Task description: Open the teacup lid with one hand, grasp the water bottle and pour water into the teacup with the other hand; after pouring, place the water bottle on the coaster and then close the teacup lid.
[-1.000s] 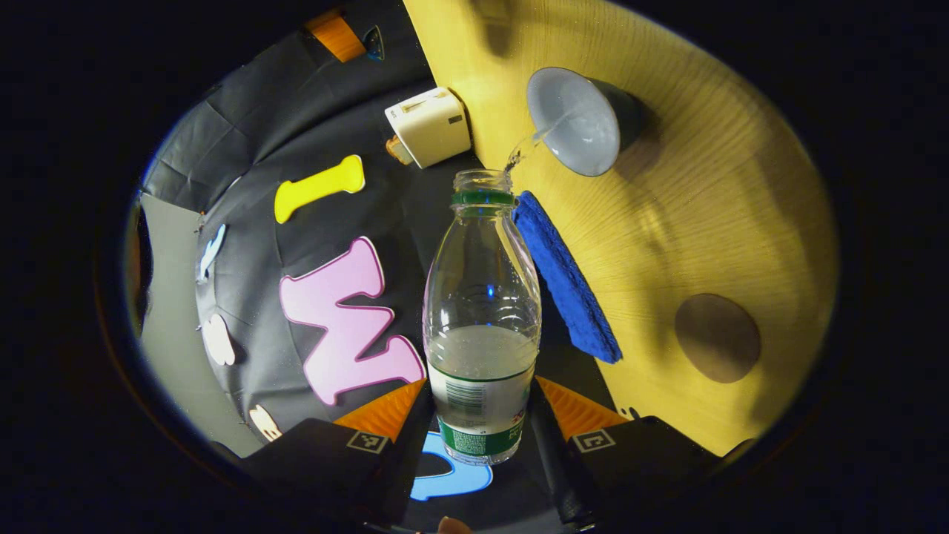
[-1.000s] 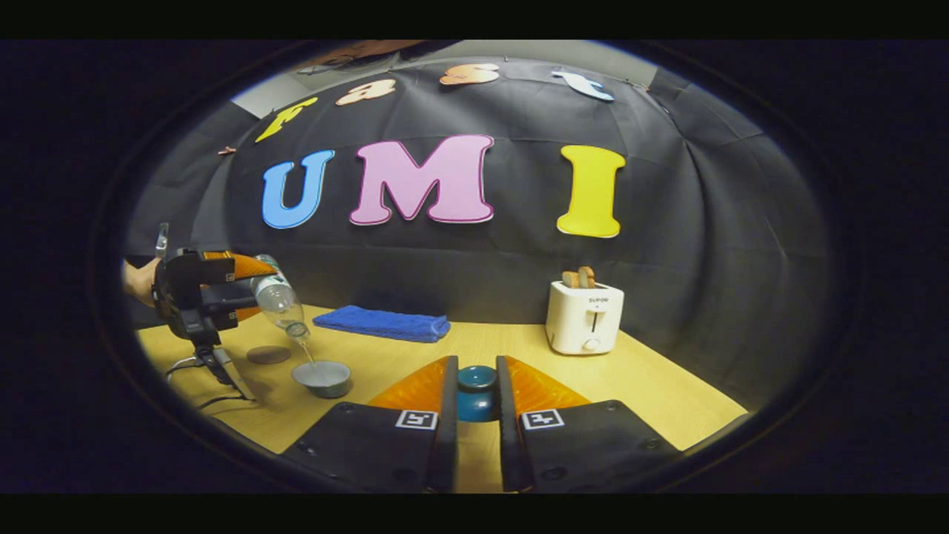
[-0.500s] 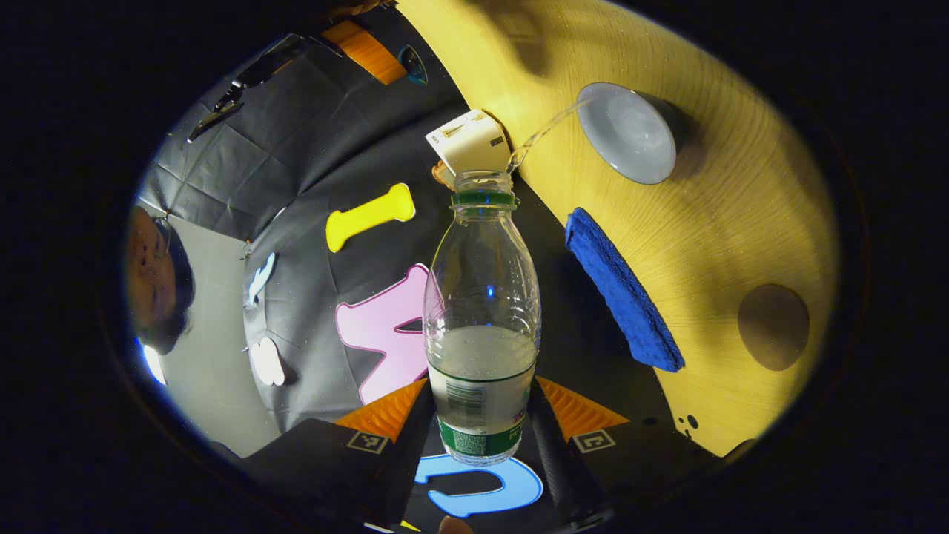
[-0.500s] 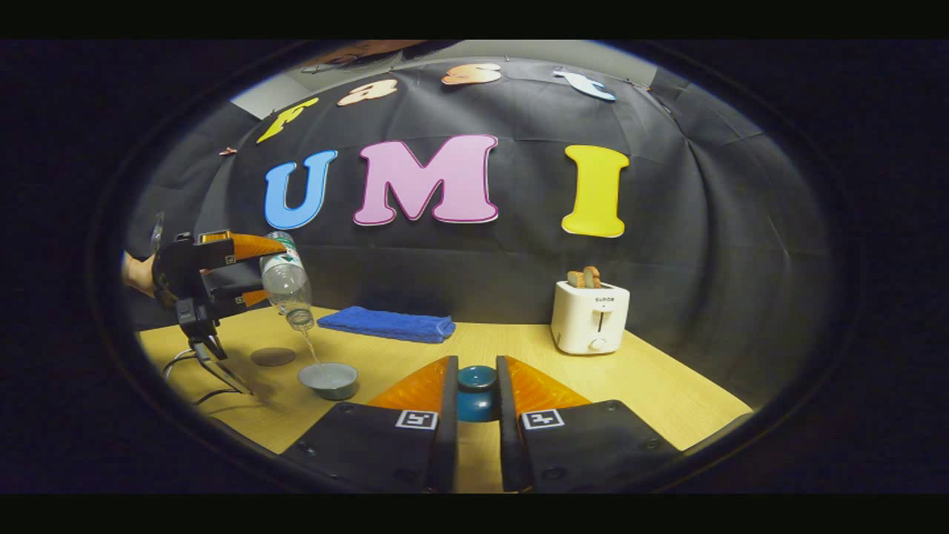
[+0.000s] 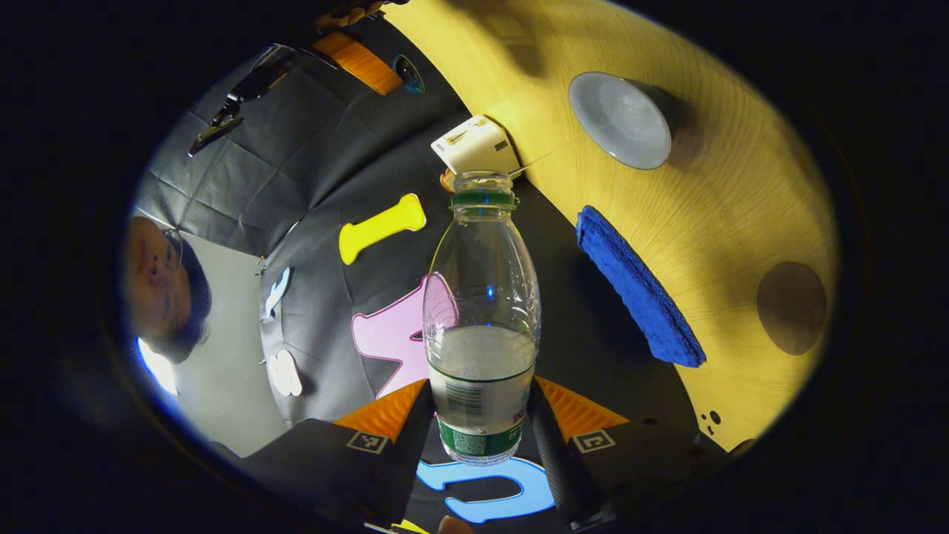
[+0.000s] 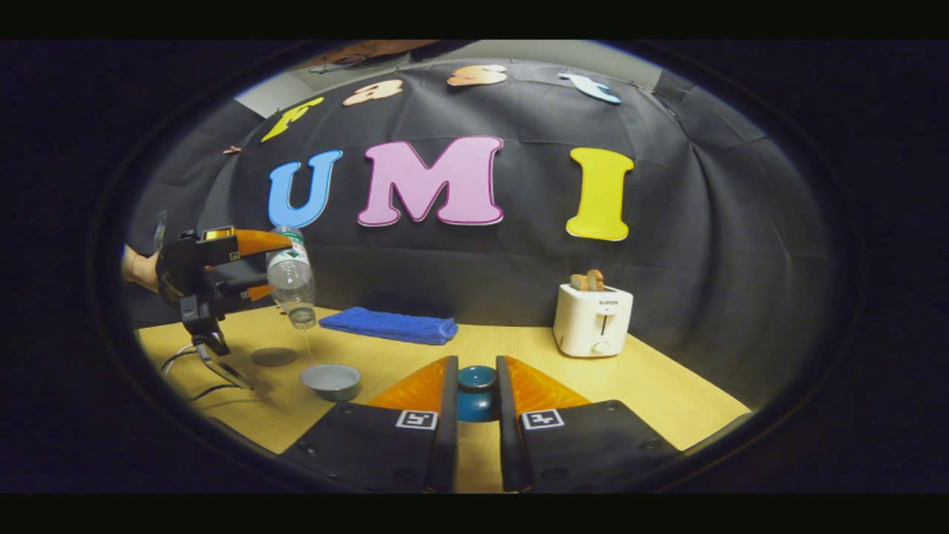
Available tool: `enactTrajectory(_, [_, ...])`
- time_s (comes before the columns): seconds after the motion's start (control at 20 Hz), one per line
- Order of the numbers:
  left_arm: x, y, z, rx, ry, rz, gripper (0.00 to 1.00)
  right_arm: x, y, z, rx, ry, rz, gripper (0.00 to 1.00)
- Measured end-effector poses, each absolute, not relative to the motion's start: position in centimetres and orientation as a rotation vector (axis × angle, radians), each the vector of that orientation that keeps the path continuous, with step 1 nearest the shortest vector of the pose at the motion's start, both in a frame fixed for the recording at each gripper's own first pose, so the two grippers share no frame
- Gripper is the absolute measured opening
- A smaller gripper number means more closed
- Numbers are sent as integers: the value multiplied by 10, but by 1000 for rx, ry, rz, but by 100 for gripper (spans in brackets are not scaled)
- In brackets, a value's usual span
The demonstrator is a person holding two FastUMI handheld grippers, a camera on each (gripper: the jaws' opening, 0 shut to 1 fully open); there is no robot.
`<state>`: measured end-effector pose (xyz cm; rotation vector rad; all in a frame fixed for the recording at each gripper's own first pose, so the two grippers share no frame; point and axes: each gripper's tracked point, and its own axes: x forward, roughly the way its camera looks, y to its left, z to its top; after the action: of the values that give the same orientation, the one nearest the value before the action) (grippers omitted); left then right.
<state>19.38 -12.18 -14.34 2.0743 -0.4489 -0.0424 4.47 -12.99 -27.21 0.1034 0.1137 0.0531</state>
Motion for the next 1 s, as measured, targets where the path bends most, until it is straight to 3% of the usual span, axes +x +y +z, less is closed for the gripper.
enactTrajectory(0.05, [194, -120, -145, 2072, -450, -38, 75, 45, -129, -272, 103, 114, 56, 27])
enactTrajectory(0.1, [198, -116, -148, 2064, -423, -40, 74, 45, -127, -272, 104, 115, 59, 22])
enactTrajectory(0.15, [200, -110, -154, 2041, -391, -37, 74, 45, -126, -272, 105, 117, 59, 26])
enactTrajectory(0.2, [201, -104, -162, 2011, -335, -43, 74, 46, -125, -274, 104, 121, 59, 22])
enactTrajectory(0.3, [203, -94, -184, 1884, -200, -97, 75, 47, -121, -276, 104, 124, 61, 27])
enactTrajectory(0.45, [185, -88, -221, 1461, 30, -199, 74, 50, -114, -275, 105, 126, 65, 27])
enactTrajectory(0.5, [182, -87, -229, 1264, 90, -218, 74, 51, -111, -275, 102, 128, 68, 22])
enactTrajectory(0.6, [179, -87, -234, 991, 142, -209, 75, 52, -105, -273, 97, 126, 73, 22])
enactTrajectory(0.65, [180, -81, -231, 878, 151, -197, 74, 54, -103, -272, 95, 125, 76, 27])
enactTrajectory(1.0, [188, -63, -212, 212, 150, -216, 75, 65, -80, -269, 105, 127, 98, 22])
